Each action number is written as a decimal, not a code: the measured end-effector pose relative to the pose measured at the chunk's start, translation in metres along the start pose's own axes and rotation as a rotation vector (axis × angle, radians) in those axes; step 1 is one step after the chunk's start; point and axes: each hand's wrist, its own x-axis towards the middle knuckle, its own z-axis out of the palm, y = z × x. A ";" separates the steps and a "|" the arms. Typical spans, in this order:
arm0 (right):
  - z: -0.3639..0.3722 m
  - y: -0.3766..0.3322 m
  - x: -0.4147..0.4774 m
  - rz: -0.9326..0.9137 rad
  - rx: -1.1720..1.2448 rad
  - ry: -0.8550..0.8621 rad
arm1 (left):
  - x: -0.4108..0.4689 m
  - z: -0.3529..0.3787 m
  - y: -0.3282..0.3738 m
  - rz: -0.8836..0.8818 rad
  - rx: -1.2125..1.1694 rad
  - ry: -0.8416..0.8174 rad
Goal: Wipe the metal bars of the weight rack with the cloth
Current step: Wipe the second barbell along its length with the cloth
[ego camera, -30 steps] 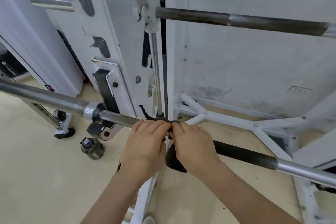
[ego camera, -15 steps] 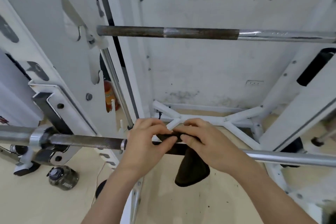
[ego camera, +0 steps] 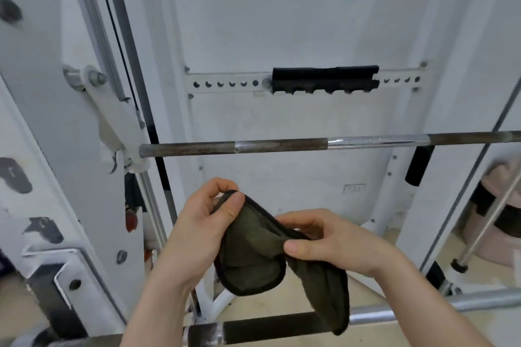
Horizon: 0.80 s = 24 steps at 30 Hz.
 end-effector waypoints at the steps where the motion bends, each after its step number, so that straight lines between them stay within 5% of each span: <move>1: -0.005 -0.002 0.000 -0.004 -0.010 0.000 | 0.005 0.003 0.004 0.019 0.029 0.001; 9: -0.062 -0.006 -0.001 -0.164 -0.032 0.348 | 0.039 0.039 0.036 0.127 0.188 -0.024; 17: -0.178 0.010 -0.036 -0.043 -0.133 0.401 | 0.082 0.117 0.021 0.063 0.259 -0.002; 24: -0.245 0.045 -0.026 0.063 -0.749 0.815 | 0.114 0.199 -0.018 -0.119 0.751 -0.135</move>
